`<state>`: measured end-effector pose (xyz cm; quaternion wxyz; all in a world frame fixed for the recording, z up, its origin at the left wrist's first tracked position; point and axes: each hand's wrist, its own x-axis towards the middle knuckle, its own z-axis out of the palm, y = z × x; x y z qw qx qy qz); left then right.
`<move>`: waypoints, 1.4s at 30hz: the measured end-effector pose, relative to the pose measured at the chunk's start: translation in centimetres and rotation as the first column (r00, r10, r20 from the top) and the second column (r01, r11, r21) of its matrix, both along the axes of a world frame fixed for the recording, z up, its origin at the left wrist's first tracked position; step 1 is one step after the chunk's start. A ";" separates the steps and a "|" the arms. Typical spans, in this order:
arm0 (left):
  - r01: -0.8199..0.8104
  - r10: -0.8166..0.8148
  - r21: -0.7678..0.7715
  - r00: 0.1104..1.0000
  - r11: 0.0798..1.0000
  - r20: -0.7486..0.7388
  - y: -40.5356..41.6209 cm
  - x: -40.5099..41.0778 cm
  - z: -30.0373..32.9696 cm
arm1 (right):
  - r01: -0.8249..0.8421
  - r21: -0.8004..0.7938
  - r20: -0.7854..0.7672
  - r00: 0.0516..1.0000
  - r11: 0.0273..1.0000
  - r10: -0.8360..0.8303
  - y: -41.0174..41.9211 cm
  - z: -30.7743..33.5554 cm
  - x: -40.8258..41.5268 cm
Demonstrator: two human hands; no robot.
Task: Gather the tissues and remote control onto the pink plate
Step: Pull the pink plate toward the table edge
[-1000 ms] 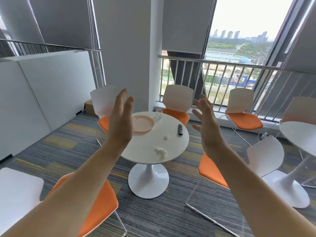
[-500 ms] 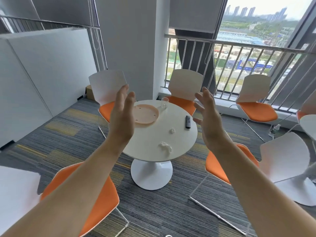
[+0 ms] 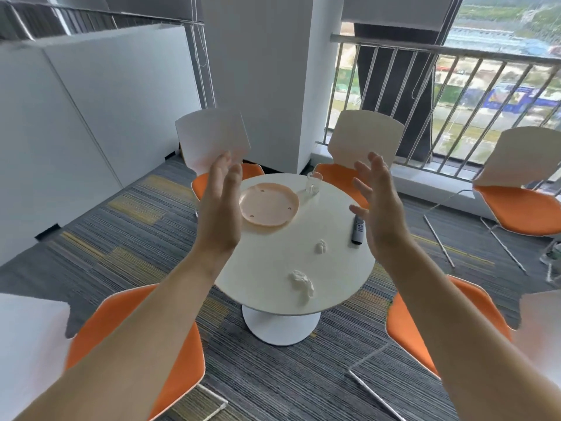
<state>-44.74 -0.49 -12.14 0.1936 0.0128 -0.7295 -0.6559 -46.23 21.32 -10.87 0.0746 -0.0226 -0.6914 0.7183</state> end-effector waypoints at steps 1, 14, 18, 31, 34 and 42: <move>-0.008 0.008 -0.005 1.000 1.000 0.009 0.0 -0.9 -0.5 | -0.004 0.000 0.011 1.000 1.000 0.004 0.1 -0.5 -1.0; -0.025 0.023 0.011 0.986 1.000 0.166 -1.5 -15.3 -8.4 | -0.010 0.006 0.156 0.988 1.000 0.009 -1.4 -6.9 -15.2; -0.055 0.044 0.037 0.970 0.998 0.241 -3.3 -20.9 -11.3 | 0.002 0.017 0.236 0.972 1.000 -0.006 -3.1 -9.7 -20.5; -0.103 0.078 0.022 0.861 0.994 0.502 -4.8 -31.2 -22.1 | -0.040 -0.004 0.479 0.877 0.999 0.037 -4.5 -20.6 -30.1; -0.126 0.089 0.029 0.829 0.992 0.553 -4.5 -32.4 -24.4 | -0.057 -0.016 0.515 0.855 0.998 0.057 -4.1 -22.8 -31.7; -0.066 0.200 -0.212 0.672 0.975 0.713 -5.0 -35.9 -30.6 | -0.055 -0.048 0.596 0.800 0.997 0.073 -2.8 -28.6 -35.5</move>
